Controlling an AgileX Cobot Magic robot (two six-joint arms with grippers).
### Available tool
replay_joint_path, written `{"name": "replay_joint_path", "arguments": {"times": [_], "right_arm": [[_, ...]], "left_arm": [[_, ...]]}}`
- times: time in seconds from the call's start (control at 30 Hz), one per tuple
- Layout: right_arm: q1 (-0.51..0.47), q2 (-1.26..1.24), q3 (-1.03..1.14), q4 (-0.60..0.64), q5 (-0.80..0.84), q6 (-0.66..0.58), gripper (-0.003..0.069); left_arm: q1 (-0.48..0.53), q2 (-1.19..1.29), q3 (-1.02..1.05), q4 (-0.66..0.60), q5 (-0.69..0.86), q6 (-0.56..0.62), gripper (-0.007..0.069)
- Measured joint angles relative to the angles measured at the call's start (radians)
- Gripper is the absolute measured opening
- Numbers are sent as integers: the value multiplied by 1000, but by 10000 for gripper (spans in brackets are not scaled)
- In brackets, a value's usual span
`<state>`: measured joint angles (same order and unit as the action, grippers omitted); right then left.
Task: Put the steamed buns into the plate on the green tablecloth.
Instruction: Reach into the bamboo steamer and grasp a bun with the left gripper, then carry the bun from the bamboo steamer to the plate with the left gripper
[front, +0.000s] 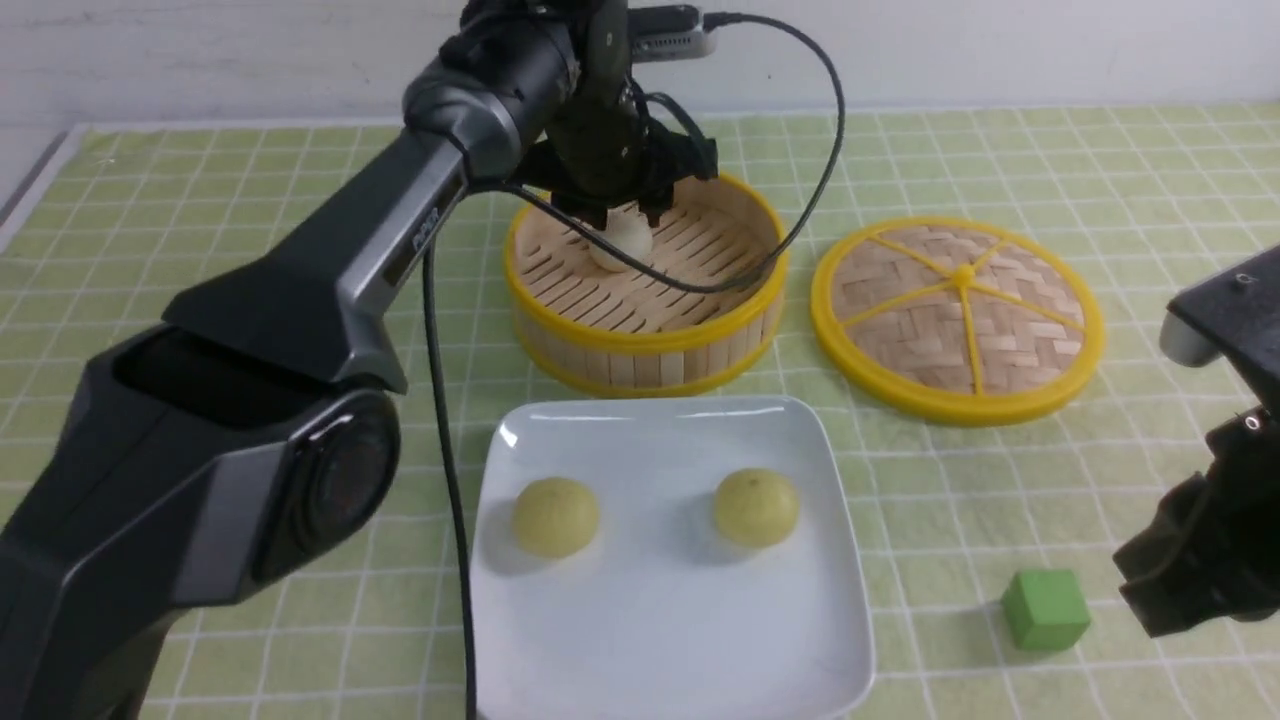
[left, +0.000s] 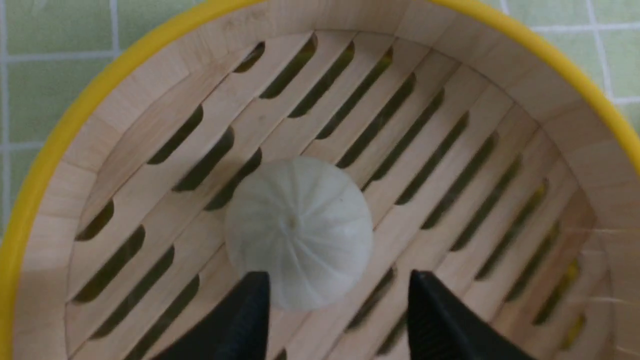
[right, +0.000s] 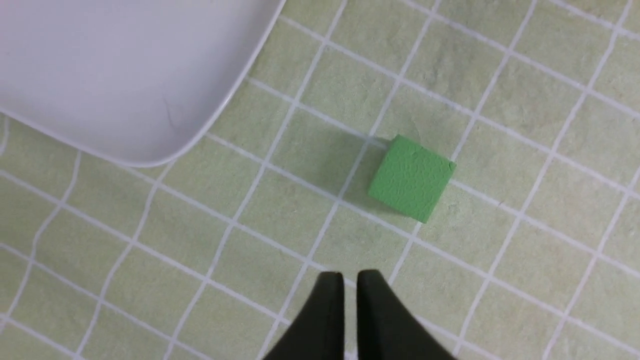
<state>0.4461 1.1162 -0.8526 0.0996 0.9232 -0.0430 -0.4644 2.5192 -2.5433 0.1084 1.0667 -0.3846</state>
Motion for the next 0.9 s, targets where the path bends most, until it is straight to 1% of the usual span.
{"name": "replay_joint_path", "arguments": {"times": [0.13,0.2,0.27,0.33,0.4,0.43,0.47,0.5,0.53,0.57,0.63,0.73,0.83,0.87,0.9], "right_arm": [[0,0,0,8,0,0,70],[0,0,0,9,0,0,73],[0,0,0,10,0,0,76],[0,0,0,14,0,0,78],[0,0,0,15,0,0,80],[0,0,0,15,-2,0,80],[0,0,0,15,-2,0,81],[0,0,0,15,-2,0,81],[0,0,0,15,-2,0,81],[0,0,0,15,-2,0,81],[0,0,0,15,-1,0,83],[0,0,0,15,2,0,83],[0,0,0,15,4,0,87],[0,0,0,15,4,0,87],[0,0,0,15,5,0,90]], "left_arm": [[0,35,0,44,12,0,524],[0,43,0,57,18,0,529],[0,54,0,80,18,0,517],[0,71,-2,97,-2,-4,472],[-2,85,-6,96,-14,-7,378],[-3,85,-9,93,-6,-7,294],[-4,86,-9,91,-5,-7,278],[-4,86,-10,89,-3,-6,213],[-4,84,-19,86,21,6,100],[-4,83,-27,84,49,18,62],[-3,72,-46,81,100,44,34],[-2,27,-55,68,155,80,30],[0,-121,-55,6,171,125,30],[0,-131,-54,2,171,132,30],[0,-219,-33,-23,171,150,30]]}}
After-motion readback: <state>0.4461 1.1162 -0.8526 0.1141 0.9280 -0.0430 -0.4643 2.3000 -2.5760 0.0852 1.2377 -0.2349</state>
